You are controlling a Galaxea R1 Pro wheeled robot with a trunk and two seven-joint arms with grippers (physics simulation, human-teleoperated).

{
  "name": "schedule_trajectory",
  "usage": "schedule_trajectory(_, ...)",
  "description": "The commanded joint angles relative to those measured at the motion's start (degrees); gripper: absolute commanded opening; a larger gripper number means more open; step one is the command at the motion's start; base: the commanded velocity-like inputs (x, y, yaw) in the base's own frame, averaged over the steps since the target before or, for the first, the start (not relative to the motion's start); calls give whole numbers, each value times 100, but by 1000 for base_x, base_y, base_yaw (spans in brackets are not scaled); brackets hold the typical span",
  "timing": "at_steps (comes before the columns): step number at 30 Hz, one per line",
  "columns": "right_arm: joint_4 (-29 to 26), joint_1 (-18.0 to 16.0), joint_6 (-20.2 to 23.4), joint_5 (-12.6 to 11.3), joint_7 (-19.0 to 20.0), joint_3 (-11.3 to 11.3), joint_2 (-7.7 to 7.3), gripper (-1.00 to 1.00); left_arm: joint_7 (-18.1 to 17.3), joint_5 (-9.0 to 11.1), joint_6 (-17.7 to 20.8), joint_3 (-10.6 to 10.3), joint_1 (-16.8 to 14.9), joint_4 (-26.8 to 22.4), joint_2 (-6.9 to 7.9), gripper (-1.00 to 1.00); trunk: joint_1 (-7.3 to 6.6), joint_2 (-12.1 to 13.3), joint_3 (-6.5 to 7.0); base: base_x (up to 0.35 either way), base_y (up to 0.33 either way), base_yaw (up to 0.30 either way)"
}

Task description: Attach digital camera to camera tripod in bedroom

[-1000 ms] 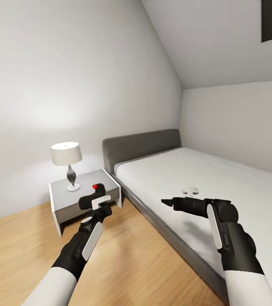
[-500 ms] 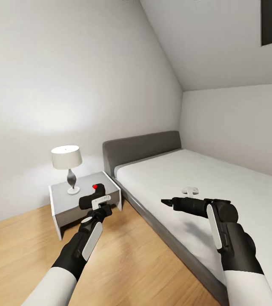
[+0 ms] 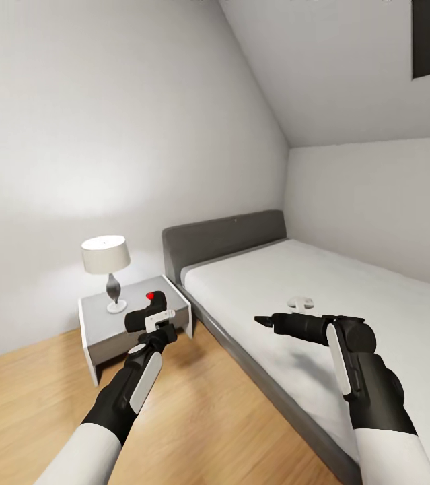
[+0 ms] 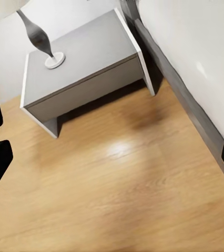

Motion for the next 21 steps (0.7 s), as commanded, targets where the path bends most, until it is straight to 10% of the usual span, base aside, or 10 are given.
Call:
schedule_trajectory(1, -4, -5, 29, 24, 33, -13, 6, 100, 39, 48, 18, -15, -3, -10, 3, -100, -23, 39, 12, 0, 0, 0)
schedule_trajectory(21, -2, -5, 29, 24, 39, -18, 6, 100, 39, 46, 18, -15, -3, -15, 3, -100, -463, 841, 371, 0, 0, 0)
